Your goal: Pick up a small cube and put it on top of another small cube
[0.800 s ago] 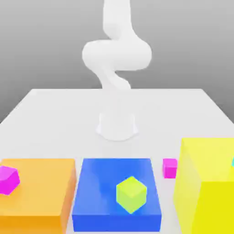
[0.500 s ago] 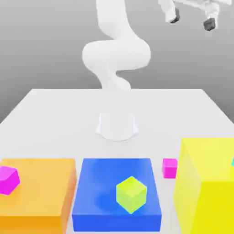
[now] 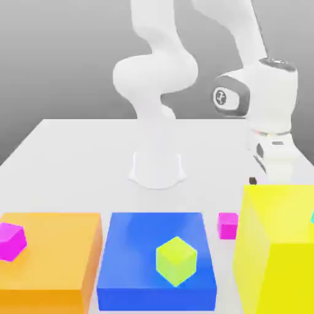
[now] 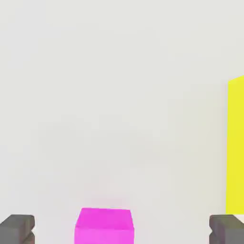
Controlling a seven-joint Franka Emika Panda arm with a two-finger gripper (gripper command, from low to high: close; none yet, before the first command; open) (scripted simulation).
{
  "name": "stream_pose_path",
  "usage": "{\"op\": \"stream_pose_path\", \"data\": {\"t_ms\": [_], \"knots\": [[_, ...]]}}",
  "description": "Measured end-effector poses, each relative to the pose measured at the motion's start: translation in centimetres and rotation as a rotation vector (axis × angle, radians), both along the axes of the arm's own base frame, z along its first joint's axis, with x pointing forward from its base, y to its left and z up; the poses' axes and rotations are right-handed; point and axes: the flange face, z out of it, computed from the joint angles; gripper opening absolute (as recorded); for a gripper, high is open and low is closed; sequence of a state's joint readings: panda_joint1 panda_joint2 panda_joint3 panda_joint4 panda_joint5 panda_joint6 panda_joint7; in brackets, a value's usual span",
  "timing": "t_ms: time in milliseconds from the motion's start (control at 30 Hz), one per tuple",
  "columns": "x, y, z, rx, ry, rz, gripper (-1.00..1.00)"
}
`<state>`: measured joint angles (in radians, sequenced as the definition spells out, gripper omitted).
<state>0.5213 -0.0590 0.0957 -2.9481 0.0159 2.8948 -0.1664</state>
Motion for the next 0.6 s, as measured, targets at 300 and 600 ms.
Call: {"op": "stream_pose_path", "data": {"t_ms": [300, 600], "knots": [[-0.2, -0.9, -6.8, -0.001, 0.006, -0.011, -1.0], [-0.1, -0.9, -5.7, -0.003, 0.007, -0.011, -1.0]]}}
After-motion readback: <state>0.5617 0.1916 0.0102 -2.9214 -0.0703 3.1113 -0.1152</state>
